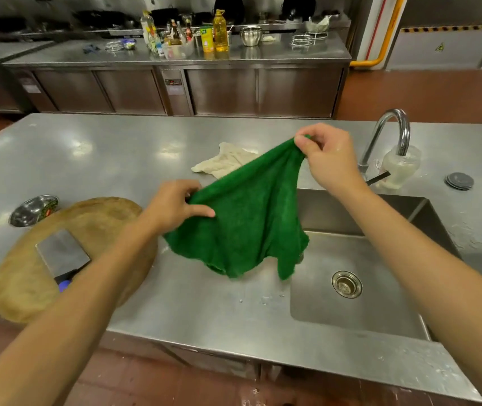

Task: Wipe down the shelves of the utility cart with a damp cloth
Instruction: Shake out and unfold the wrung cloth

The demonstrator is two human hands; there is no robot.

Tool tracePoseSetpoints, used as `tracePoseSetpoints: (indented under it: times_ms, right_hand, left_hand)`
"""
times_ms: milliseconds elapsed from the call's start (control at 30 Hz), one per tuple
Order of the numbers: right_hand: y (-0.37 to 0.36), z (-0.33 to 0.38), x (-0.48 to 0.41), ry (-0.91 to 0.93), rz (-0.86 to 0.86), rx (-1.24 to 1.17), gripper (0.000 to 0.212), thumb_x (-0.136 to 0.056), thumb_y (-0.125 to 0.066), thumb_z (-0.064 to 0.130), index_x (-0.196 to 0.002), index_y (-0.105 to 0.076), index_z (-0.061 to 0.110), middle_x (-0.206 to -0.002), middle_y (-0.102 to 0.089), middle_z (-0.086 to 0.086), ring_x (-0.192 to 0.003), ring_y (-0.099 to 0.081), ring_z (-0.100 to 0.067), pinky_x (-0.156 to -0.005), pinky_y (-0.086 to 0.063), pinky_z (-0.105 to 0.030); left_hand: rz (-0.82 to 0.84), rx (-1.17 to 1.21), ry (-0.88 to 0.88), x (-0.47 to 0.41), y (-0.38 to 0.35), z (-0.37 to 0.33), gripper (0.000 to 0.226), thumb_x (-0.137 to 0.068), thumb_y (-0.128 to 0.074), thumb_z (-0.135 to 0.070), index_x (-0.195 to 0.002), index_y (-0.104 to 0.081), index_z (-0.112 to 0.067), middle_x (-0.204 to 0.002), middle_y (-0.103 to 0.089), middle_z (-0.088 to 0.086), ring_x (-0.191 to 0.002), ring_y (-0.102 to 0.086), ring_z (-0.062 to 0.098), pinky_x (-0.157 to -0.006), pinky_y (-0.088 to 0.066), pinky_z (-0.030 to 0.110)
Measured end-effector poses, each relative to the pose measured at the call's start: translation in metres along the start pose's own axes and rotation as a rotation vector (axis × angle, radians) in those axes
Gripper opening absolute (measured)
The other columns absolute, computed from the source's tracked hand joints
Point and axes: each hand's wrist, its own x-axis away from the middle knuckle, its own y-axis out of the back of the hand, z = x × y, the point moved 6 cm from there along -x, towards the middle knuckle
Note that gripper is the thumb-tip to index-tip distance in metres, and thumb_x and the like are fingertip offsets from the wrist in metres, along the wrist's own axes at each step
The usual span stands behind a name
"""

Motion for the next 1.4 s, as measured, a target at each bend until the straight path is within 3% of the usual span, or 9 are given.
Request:
tracePoseSetpoints:
  times_ms: [200, 433, 600, 800, 1000, 1067, 1133, 1233, 1400]
  right_hand:
    - [0.01, -0.016, 0.03, -0.02, 0.01, -0.022, 0.021, -0.094, -0.059, 0.021, -0.085, -0.062, 0.04, -0.083, -0.066, 0.016, -0.08, -0.062, -0.006, -0.076, -0.051, -0.023]
    - [-0.002, -0.101, 0.163, -0.244, 0.247, 0.08, 0.016, -0.091, -0.064, 0.01, -0.084, -0.067, 0.025, -0.072, -0.065, 0.007, -0.067, -0.056, -0.012, -0.064, -0.042, -0.025]
    - [-0.013, -0.152, 0.225, -0.442, 0.395, 0.113, 0.009, -0.093, -0.064, 0.012, -0.085, -0.068, 0.015, -0.075, -0.065, -0.013, -0.075, -0.06, -0.032, -0.07, -0.048, -0.042]
    - [-0.022, -0.183, 0.211, -0.565, 0.343, 0.122, 0.008, -0.093, -0.064, 0.017, -0.092, -0.07, 0.013, -0.081, -0.069, -0.007, -0.075, -0.064, -0.029, -0.073, -0.055, -0.044]
    - [-0.043, -0.228, 0.167, -0.658, 0.228, 0.121, 0.007, -0.094, -0.063, 0.017, -0.098, -0.068, 0.018, -0.094, -0.072, -0.007, -0.072, -0.067, -0.015, -0.054, -0.049, -0.012]
    - [-0.053, -0.243, 0.165, -0.661, 0.313, 0.211, 0.024, -0.094, -0.06, 0.011, -0.118, -0.065, 0.012, -0.116, -0.069, -0.009, -0.097, -0.067, -0.02, -0.082, -0.056, -0.026]
    - [-0.061, -0.249, 0.167, -0.555, 0.433, 0.371, 0.04, -0.093, -0.058, 0.008, -0.133, -0.057, 0.012, -0.133, -0.061, -0.006, -0.121, -0.056, -0.022, -0.105, -0.043, -0.034]
    - [-0.078, -0.248, 0.187, -0.382, 0.664, 0.477, 0.031, -0.092, -0.061, 0.018, -0.123, -0.065, 0.021, -0.124, -0.063, -0.001, -0.116, -0.055, -0.021, -0.098, -0.04, -0.029]
    - [-0.105, -0.253, 0.247, -0.341, 0.991, 0.514, 0.038, -0.088, -0.067, 0.04, -0.122, -0.061, 0.024, -0.117, -0.05, 0.003, -0.108, -0.049, -0.015, -0.092, -0.043, -0.032]
  left_hand:
    - [0.04, -0.251, -0.085, 0.005, 0.011, -0.003, 0.03, -0.074, -0.081, -0.049, -0.082, -0.061, -0.028, -0.067, -0.059, -0.013, -0.065, -0.055, 0.0, -0.054, -0.036, 0.023]
    - [0.473, -0.319, -0.027, 0.079, -0.094, 0.05, 0.023, -0.082, -0.08, -0.023, -0.094, -0.062, -0.012, -0.09, -0.055, -0.004, -0.084, -0.054, 0.017, -0.076, -0.041, 0.032]
    - [0.68, -0.317, 0.03, 0.122, -0.151, 0.082, 0.018, -0.09, -0.07, -0.018, -0.101, -0.056, -0.016, -0.101, -0.06, 0.0, -0.094, -0.055, 0.02, -0.081, -0.039, 0.031]
    - [0.536, -0.17, 0.098, 0.101, -0.149, 0.089, 0.016, -0.093, -0.067, -0.013, -0.108, -0.067, -0.019, -0.095, -0.069, -0.005, -0.093, -0.064, 0.019, -0.075, -0.042, 0.031]
    - [0.324, -0.266, 0.182, 0.038, -0.172, 0.096, 0.04, -0.093, -0.066, -0.017, -0.132, -0.058, -0.017, -0.128, -0.064, 0.008, -0.118, -0.058, 0.032, -0.098, -0.048, 0.044]
    - [0.304, -0.308, 0.221, 0.029, -0.188, 0.101, 0.046, -0.093, -0.062, -0.013, -0.139, -0.053, -0.016, -0.135, -0.056, 0.011, -0.124, -0.051, 0.034, -0.1, -0.046, 0.044]
    - [0.299, -0.316, 0.245, 0.032, -0.203, 0.102, 0.046, -0.094, -0.059, -0.013, -0.139, -0.051, -0.016, -0.136, -0.052, 0.011, -0.125, -0.049, 0.033, -0.097, -0.048, 0.043]
    - [0.392, -0.368, 0.174, 0.05, -0.23, 0.097, 0.033, -0.094, -0.062, -0.033, -0.123, -0.057, -0.019, -0.121, -0.051, 0.005, -0.115, -0.051, 0.027, -0.084, -0.049, 0.037]
    - [0.731, -0.442, 0.059, 0.097, -0.266, 0.105, 0.058, -0.081, -0.072, -0.053, -0.126, -0.054, -0.021, -0.118, -0.048, 0.002, -0.109, -0.046, 0.022, -0.089, -0.044, 0.034]
